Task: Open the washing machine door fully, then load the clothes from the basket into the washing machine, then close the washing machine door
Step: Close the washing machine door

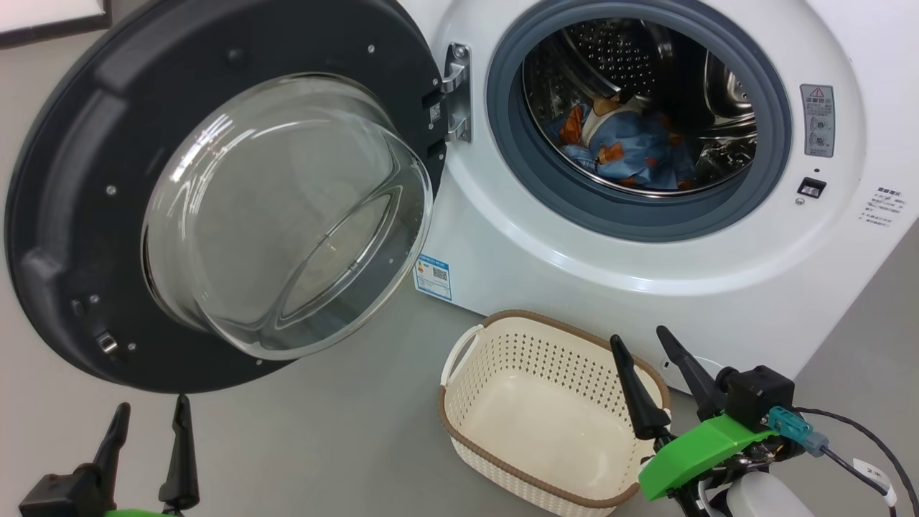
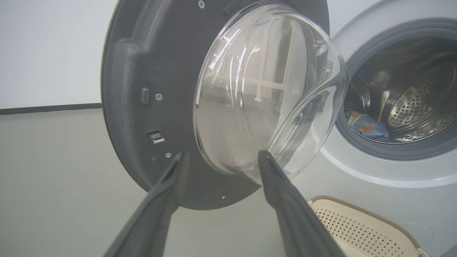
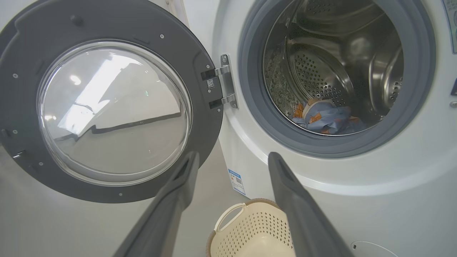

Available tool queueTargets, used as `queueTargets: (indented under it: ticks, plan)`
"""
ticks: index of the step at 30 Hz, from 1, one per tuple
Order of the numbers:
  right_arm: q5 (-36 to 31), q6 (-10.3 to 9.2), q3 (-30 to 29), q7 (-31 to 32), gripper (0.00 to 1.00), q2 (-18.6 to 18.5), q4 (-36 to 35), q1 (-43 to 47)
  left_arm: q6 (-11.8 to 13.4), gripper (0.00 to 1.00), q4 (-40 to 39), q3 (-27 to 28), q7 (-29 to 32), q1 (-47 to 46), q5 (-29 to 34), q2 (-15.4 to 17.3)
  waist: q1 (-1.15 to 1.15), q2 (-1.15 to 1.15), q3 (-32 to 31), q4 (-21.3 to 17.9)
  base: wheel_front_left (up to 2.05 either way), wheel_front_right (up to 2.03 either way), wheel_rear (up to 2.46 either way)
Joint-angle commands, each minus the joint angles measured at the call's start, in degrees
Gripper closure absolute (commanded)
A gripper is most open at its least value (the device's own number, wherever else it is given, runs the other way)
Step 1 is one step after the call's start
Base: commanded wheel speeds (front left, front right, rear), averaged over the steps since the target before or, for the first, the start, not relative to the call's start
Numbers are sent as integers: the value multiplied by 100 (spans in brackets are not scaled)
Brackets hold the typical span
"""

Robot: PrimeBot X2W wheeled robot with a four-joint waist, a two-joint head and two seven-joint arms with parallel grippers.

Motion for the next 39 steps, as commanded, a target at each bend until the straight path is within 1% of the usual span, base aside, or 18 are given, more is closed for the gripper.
queueTargets:
  ticks: [1, 22, 23, 24, 25, 26, 31, 36, 39]
  plan:
    - [39, 25, 112, -46, 0, -50, -116, -166, 47, 0, -183, 213, -22, -137, -20, 178, 0, 0, 25, -2, 0, 0, 0]
    - [25, 25, 128, -46, 0, -46, -52, -249, 63, 0, -170, 290, -103, -185, -159, 218, 0, 0, 137, -109, 0, 0, 0]
    - [29, 25, 131, -46, 0, -44, -46, -250, 66, 10, -169, 298, -106, -183, -168, 222, 0, 0, 128, -119, 0, 0, 0]
    - [34, 25, 135, -46, 0, -41, -42, -245, 67, 40, -167, 304, -108, -184, -177, 227, 0, 0, 113, -128, 0, 0, 0]
    - [42, 25, 140, -46, 0, -37, -37, -236, 66, 63, -167, 308, -110, -188, -182, 234, 0, 0, 96, -137, 0, 0, 0]
    - [52, 25, 147, -46, 0, -33, -31, -225, 60, 100, -173, 315, -114, -198, -188, 246, 0, 0, 78, -145, 0, 0, 0]
    - [101, 25, 193, -46, 0, -25, -12, -216, -14, 100, -403, 327, -132, -295, -162, 386, 0, 0, 11, -196, 0, 0, 0]
    - [115, 25, 211, -46, 0, -57, -29, -224, -115, 100, -1141, 621, -120, -536, -365, 641, 0, 0, -2, -261, 0, 0, 0]
    - [115, 25, 221, -46, 0, -71, -28, -232, -191, 100, -1619, 801, 10, -718, -462, 911, 0, 0, 12, -323, 0, 0, 0]
